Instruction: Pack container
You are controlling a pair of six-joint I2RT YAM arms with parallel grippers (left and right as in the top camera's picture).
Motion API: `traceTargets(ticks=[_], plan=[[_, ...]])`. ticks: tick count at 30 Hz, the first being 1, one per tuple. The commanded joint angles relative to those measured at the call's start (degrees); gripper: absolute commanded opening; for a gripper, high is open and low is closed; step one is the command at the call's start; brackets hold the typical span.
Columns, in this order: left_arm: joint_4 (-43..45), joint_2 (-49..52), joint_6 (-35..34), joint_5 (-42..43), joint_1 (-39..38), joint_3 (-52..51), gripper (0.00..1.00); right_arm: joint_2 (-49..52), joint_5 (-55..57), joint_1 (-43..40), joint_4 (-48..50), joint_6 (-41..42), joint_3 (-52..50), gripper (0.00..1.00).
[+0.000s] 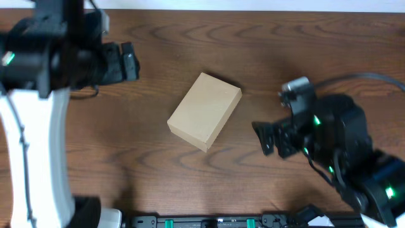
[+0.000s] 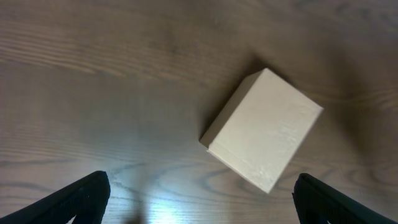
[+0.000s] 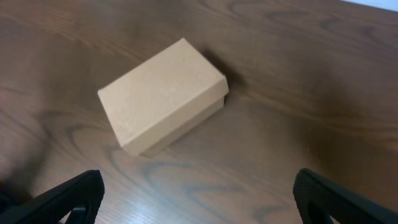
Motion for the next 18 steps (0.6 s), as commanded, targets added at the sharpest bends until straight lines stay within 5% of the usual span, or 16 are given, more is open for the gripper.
traceTargets(ticks=[1, 6, 18], plan=[[-4.4, -6.8, 1.2, -0.7, -0.1, -3.5, 0.95, -4.7, 0.0, -0.5, 0.6, -1.7, -4.8, 0.99], [-0.9, -18.6, 0.0, -1.5, -0.1, -16.3, 0.95, -13.7, 0.0, -0.5, 4.9, -1.7, -13.0, 0.99], [22.8, -52.2, -4.0, 7.6, -0.1, -62.3, 0.95, -26.9, 0.0, -0.5, 13.1, -1.5, -27.6, 0.99]])
